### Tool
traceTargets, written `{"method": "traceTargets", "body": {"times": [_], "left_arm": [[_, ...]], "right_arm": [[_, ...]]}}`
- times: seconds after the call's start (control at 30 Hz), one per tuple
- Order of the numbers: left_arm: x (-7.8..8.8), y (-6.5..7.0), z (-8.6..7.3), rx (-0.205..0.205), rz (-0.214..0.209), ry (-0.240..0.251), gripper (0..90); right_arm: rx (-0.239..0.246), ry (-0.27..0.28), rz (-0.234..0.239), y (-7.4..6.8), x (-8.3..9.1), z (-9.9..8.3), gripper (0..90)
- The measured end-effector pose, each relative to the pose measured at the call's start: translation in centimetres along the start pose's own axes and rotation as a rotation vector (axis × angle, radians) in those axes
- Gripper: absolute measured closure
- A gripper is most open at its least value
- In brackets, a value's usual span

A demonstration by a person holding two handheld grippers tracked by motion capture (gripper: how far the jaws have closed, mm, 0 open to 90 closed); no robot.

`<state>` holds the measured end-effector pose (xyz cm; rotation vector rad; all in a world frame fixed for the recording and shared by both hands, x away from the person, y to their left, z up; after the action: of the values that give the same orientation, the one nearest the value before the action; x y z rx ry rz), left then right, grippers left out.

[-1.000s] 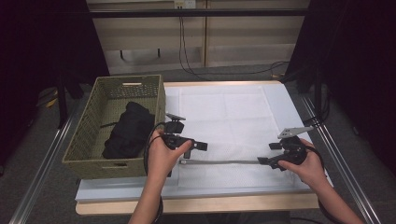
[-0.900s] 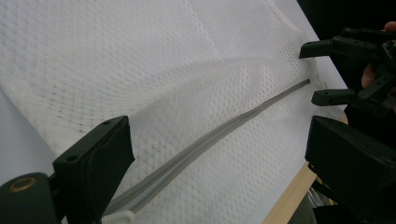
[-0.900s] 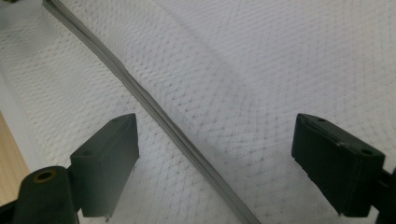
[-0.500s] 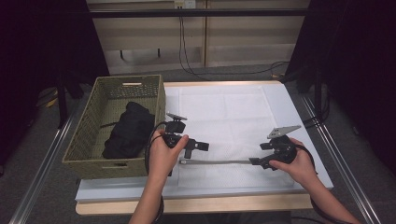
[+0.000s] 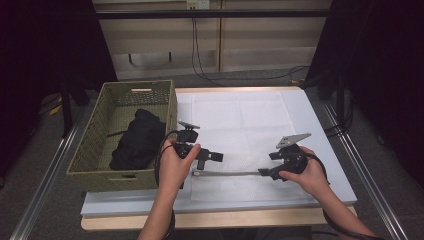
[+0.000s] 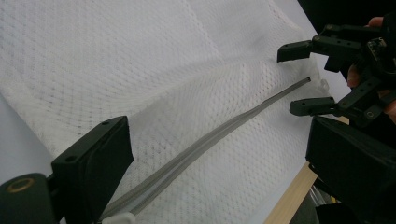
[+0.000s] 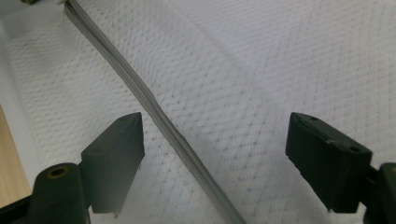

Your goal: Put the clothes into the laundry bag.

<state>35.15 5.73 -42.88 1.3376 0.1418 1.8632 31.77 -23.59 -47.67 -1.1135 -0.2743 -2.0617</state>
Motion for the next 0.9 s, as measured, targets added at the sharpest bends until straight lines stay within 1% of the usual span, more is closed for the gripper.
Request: {"method": "traceTargets", "body": {"times": [0.03,0.07,0.1,0.17,0.2,0.27,0.3,0.33,0.4,0.43,0.47,0.5,0.53,0.57,0.6,0.63,0.67,0.7,0.73,0.77,0.8,0.83,0.87,0.9], "left_arm": [[0.0,0.0,0.0,0.003,-0.002,-0.001,7.3],[-0.1,0.0,0.0,-0.003,-0.001,-0.003,7.3],[-0.1,0.0,0.0,-0.003,0.0,0.0,7.2],[-0.1,-0.1,0.1,-0.006,0.006,-0.003,7.3],[-0.2,-0.1,0.1,-0.001,0.006,0.0,7.2],[-0.3,-0.1,0.0,0.002,0.0,-0.006,7.2],[-0.3,0.0,0.0,0.008,0.0,-0.005,7.3],[-0.4,0.1,0.0,0.013,-0.001,-0.002,7.3],[-0.3,0.1,0.1,0.008,-0.008,-0.005,7.2],[-0.2,0.1,0.1,-0.005,0.001,-0.009,7.2],[-0.2,0.1,0.1,-0.008,-0.001,-0.008,7.2],[-0.2,0.2,0.1,-0.004,-0.005,-0.007,7.2],[-0.2,0.2,0.1,-0.004,-0.005,-0.007,7.1],[-0.1,0.2,0.1,0.004,-0.008,-0.003,7.1],[-0.1,0.2,0.1,0.009,-0.014,-0.001,7.1],[0.0,0.0,0.1,-0.004,-0.005,-0.003,7.2],[0.0,0.0,0.1,-0.002,-0.007,0.0,7.2],[0.0,0.0,0.1,0.003,-0.012,-0.002,7.2],[0.0,-0.1,0.1,0.004,-0.014,-0.002,7.2],[0.0,-0.1,0.1,0.005,-0.015,0.0,7.3],[0.0,0.0,0.1,0.007,-0.014,0.001,7.2],[-0.1,0.0,0.1,0.01,-0.017,-0.001,7.3],[0.0,-0.1,0.1,0.008,-0.015,-0.004,7.2],[-0.1,-0.1,0.1,0.01,-0.018,-0.006,7.2]], "right_arm": [[0.004,0.004,-0.002,0.0,0.0,0.1,19.8],[0.003,0.003,0.002,-0.1,0.0,0.2,19.8],[0.011,0.005,-0.006,-0.1,-0.1,0.2,19.8],[0.011,0.003,0.002,-0.2,-0.1,0.3,19.8],[0.014,0.003,-0.003,-0.3,-0.2,0.4,19.7],[0.017,-0.002,0.008,-0.4,-0.5,0.4,19.7],[0.017,-0.008,0.0,-0.4,-0.6,0.3,19.5],[0.021,-0.005,0.002,-0.4,-0.8,0.3,19.3],[0.017,-0.01,-0.002,-0.3,-1.1,0.2,19.2],[0.023,-0.008,-0.002,-0.3,-1.2,0.2,19.3],[0.021,-0.012,0.0,-0.3,-1.4,0.2,19.4],[0.024,-0.018,-0.008,-0.3,-1.6,0.2,20.2],[0.035,-0.02,-0.005,-0.3,-1.7,0.2,21.9],[0.025,-0.026,0.006,-0.5,-1.8,0.2,23.6],[0.029,-0.026,0.007,-0.5,-1.9,0.3,24.7],[0.046,-0.029,-0.006,-0.6,-2.1,0.4,26.9],[0.056,-0.032,-0.009,-0.7,-2.3,0.5,28.0],[0.059,-0.039,-0.003,-0.7,-2.5,0.5,28.0],[0.063,-0.049,-0.015,-0.7,-2.7,0.5,28.3],[0.058,-0.057,-0.012,-0.7,-2.8,0.5,29.3],[0.062,-0.054,-0.013,-0.6,-2.9,0.5,30.2],[0.065,-0.058,-0.03,-0.6,-3.0,0.5,30.4],[0.063,-0.064,-0.018,-0.5,-3.1,0.4,31.0],[0.066,-0.062,-0.022,-0.4,-3.1,0.5,31.6]]}}
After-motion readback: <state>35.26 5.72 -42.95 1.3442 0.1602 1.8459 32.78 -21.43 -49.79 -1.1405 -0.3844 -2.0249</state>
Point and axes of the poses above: each handheld gripper's, and its own axes: x roughly backward along the jaws, z roughly out of its top, y roughly to its right, the point moved 3 cm from there along -x, roughly forward along the jaws, and after that the axes turned 6 degrees about -y, right-handed, at the moved point
